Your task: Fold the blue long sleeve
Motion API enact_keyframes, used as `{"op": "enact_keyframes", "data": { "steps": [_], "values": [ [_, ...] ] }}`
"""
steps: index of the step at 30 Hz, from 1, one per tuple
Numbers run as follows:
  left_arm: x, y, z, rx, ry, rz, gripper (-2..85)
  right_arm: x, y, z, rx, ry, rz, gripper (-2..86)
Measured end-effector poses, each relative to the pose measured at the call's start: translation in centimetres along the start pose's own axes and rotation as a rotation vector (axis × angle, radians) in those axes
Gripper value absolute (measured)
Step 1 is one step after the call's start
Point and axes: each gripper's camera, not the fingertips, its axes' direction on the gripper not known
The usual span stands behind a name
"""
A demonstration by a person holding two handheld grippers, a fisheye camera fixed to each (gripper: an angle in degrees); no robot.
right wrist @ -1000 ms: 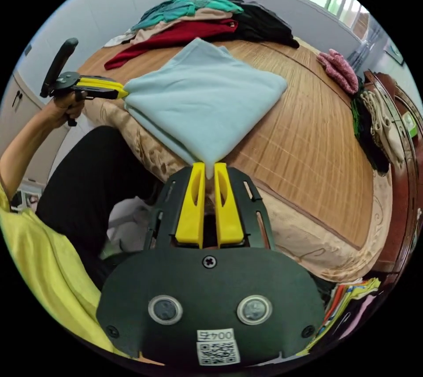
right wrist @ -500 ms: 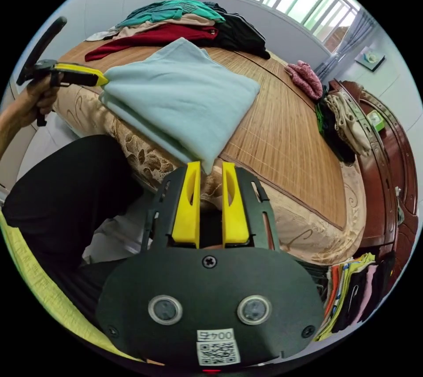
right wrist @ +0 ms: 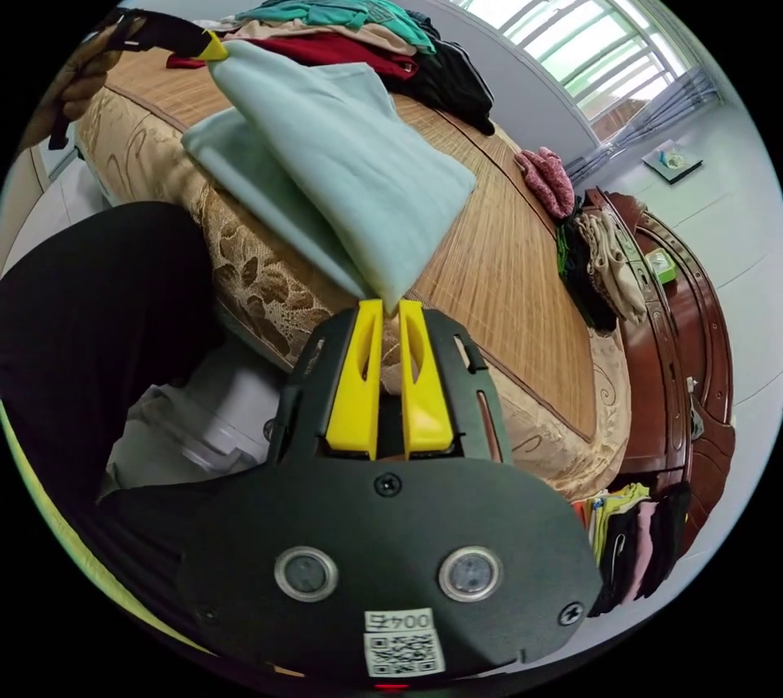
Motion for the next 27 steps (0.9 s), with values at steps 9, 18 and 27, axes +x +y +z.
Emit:
{"op": "enact_keyframes", "data": {
  "steps": [9, 18, 27],
  "values": [
    [-2.2, 4.2, 2.3, -0.045, 0.059, -0.082, 2.4, 2.9, -1.2, 0.2, -0.039, -0.026, 0.032, 4.1],
    [-0.4, 5.5, 4.4, -0.095, -0.019, 0.064, 4.0, 7.8, -3.7, 1.5, -0.185, -0.175, 0.046, 4.9],
    [-2.3, 0.2, -3.4, 0.094, -0.039, -0.016, 8.8, 19.2, -4.2, -4.4, -0.03, -0.465, 0.279, 10.1]
  ]
}}
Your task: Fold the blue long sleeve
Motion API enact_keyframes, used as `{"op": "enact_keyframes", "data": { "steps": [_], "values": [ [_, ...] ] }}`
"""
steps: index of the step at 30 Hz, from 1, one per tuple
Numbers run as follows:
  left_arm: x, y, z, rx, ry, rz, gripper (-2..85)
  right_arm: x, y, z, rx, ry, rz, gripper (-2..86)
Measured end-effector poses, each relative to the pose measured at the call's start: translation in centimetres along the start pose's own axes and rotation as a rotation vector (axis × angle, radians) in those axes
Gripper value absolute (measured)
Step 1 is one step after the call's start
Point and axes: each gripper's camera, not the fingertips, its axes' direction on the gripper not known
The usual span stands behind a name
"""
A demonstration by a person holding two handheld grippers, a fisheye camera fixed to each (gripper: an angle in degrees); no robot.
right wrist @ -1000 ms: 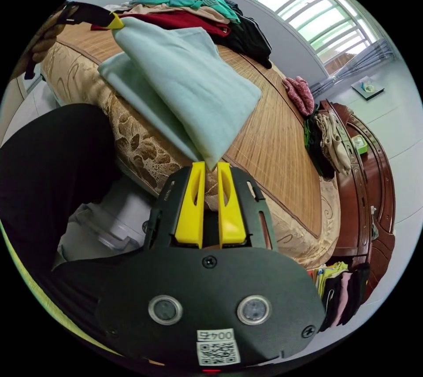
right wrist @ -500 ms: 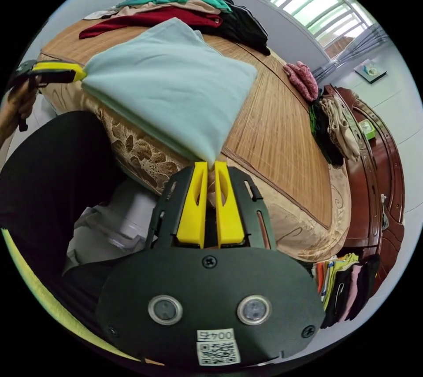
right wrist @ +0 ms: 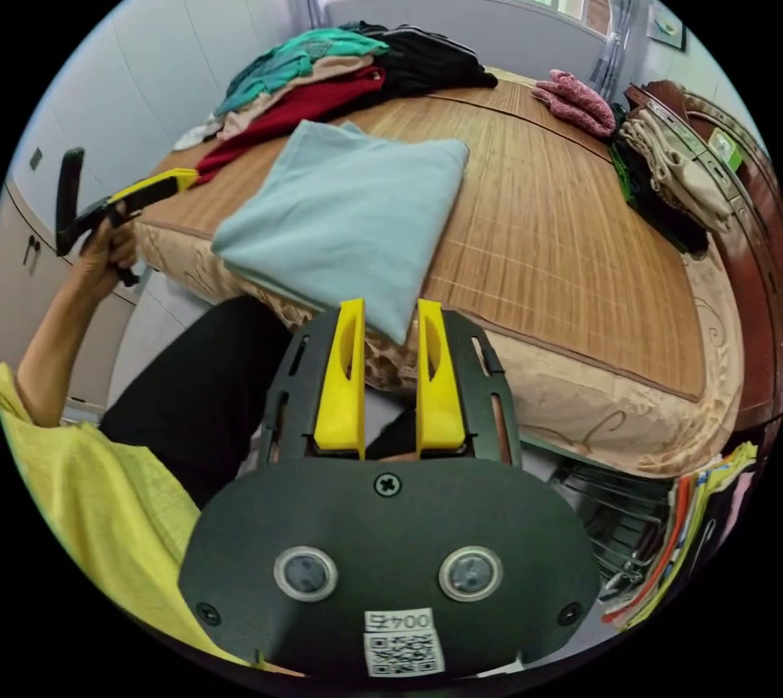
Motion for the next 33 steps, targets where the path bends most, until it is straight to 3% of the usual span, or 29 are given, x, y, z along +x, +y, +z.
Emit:
{"op": "enact_keyframes", "data": {
  "steps": [3, 11, 17, 21, 26, 33],
  "values": [
    [2.0, -4.3, 3.3, -0.023, -0.011, 0.043, 11.5, 0.2, -2.4, -0.3, 0.028, -0.095, 0.0, 10.2],
    [3.7, -6.5, 16.0, -0.311, -0.117, 0.125, 14.5, -0.9, -5.4, 4.0, -0.101, -0.034, -0.099, 11.7],
    [1.1, -4.4, 16.6, -0.219, -0.067, 0.106, 13.6, -1.0, -5.8, 4.5, -0.101, 0.031, -0.146, 11.6],
    [-0.4, -5.9, 14.9, -0.253, -0.093, 0.032, 11.4, 0.1, -7.0, 3.7, -0.121, 0.001, -0.124, 11.6],
    [-1.2, -9.9, 11.3, -0.113, -0.06, 0.057, 10.1, 1.1, -8.9, 2.4, -0.155, -0.003, -0.132, 11.5],
    [-8.0, -15.1, 18.8, -0.271, -0.094, -0.056, 7.0, 2.3, -9.5, 0.7, -0.124, 0.02, -0.123, 10.7]
  ]
}}
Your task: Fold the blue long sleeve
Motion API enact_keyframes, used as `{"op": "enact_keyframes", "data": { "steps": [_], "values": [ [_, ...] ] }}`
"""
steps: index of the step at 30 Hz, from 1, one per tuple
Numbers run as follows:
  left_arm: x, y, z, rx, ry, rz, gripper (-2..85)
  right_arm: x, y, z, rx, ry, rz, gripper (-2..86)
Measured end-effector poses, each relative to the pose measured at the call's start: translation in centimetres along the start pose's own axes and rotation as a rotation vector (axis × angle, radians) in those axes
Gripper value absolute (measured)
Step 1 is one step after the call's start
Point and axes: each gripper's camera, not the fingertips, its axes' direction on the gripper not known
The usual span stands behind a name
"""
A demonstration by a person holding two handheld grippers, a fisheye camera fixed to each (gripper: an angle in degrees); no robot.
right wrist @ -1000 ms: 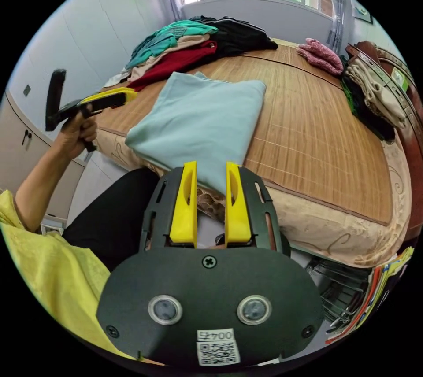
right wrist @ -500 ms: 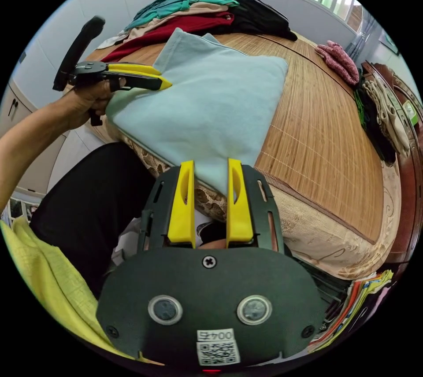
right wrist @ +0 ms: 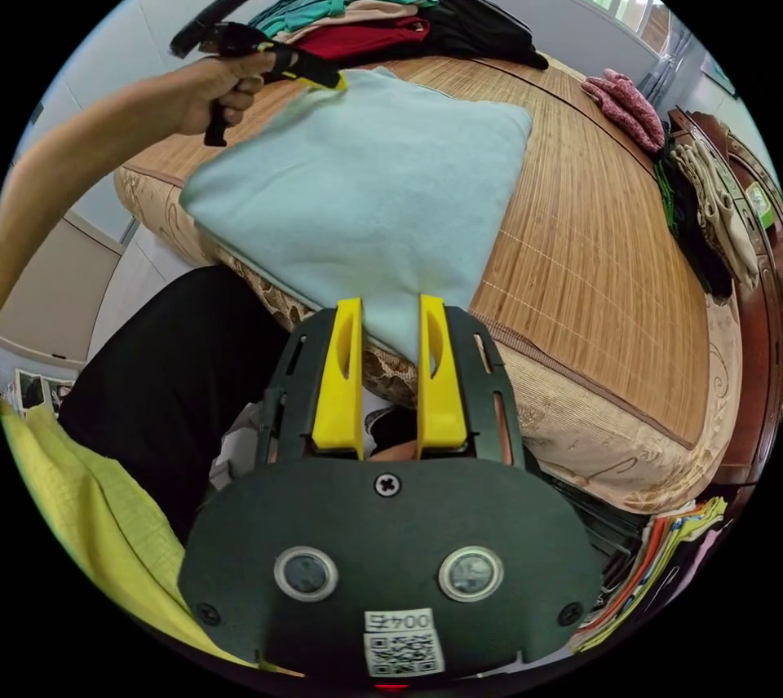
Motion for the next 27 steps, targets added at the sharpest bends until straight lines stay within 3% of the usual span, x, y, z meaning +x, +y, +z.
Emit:
{"op": "enact_keyframes", "data": {
  "steps": [7, 11, 18, 22, 27],
  "values": [
    [-8.1, 1.5, 2.6, -0.011, 0.227, -0.188, 5.0, 4.8, -0.4, -2.5, 0.033, -0.103, 0.086, 8.5],
    [-10.8, 3.6, -2.2, 0.074, 0.356, -0.236, 7.1, 11.1, 0.4, -6.3, 0.099, -0.338, 0.229, 11.2],
    [-12.3, 17.8, -7.0, 0.1, 0.545, -0.245, 9.6, 21.0, 7.1, -7.2, 0.128, -0.726, 0.561, 11.2],
    [-11.9, 23.4, -6.6, 0.086, 0.508, -0.239, 11.2, 18.9, 7.2, -8.2, 0.054, -0.521, 0.432, 11.3],
    [-10.0, 23.6, -6.7, 0.1, 0.455, -0.181, 12.2, 14.7, 4.1, -8.8, 0.007, -0.318, 0.279, 11.5]
  ]
}}
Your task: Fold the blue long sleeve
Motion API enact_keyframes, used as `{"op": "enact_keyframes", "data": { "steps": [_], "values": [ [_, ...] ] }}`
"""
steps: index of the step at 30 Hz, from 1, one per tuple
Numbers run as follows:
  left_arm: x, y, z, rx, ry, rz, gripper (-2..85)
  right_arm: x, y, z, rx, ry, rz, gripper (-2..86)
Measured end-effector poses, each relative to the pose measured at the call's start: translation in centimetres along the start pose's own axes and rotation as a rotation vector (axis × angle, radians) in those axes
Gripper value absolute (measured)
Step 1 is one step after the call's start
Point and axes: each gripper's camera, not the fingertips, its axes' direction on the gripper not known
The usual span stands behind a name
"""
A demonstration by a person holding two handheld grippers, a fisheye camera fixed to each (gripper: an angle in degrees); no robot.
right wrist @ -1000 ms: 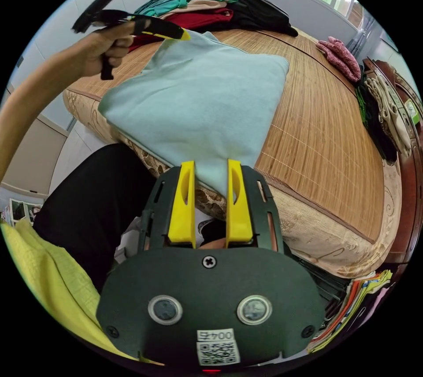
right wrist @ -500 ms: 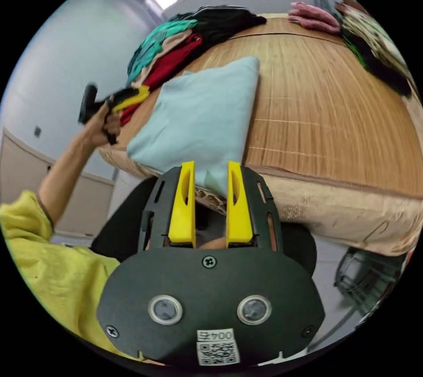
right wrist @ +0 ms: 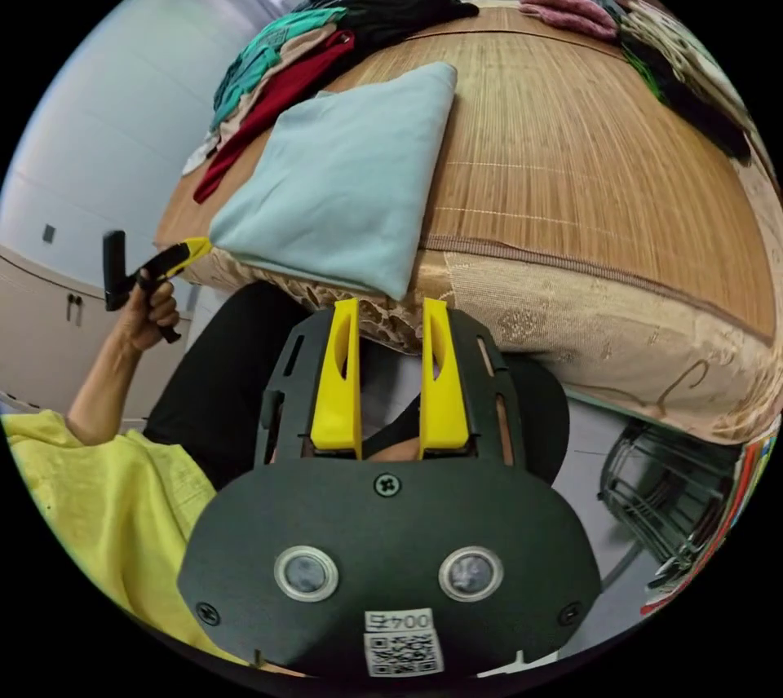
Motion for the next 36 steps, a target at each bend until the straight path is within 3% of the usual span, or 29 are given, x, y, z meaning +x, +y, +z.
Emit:
{"op": "enact_keyframes", "data": {
  "steps": [8, 15, 18, 21, 26, 31, 33, 36],
  "values": [
    [2.3, 0.0, 1.7, -0.034, -0.117, 0.063, 5.5, -3.3, -2.3, 0.4, -0.018, 0.222, -0.105, 4.2],
    [1.1, 2.0, 4.1, -0.071, -0.088, -0.013, 4.8, -0.6, -3.6, 0.4, -0.087, 0.183, -0.03, 4.7],
    [1.7, 2.3, 3.3, -0.074, -0.05, -0.015, 7.1, 1.1, -3.8, -1.7, -0.108, 0.13, -0.007, 8.4],
    [3.5, 3.0, 0.6, -0.058, -0.13, 0.008, 8.7, 4.2, -3.1, -5.0, -0.074, 0.046, 0.049, 11.2],
    [10.5, 2.7, -2.5, 0.119, -0.221, 0.264, 8.4, 12.5, -2.3, -8.2, 0.062, -0.381, 0.263, 11.3],
    [16.5, 0.1, 5.4, -0.035, -0.26, 0.537, 11.6, 15.1, -2.4, -8.0, 0.047, -0.433, 0.341, 11.1],
    [15.6, 0.1, 8.5, -0.145, -0.3, 0.522, 11.9, 15.7, -2.4, -8.1, 0.041, -0.437, 0.351, 11.2],
    [13.6, 1.1, 9.3, -0.112, -0.192, 0.448, 12.0, 16.6, -2.6, -8.1, 0.025, -0.45, 0.36, 11.4]
  ]
}}
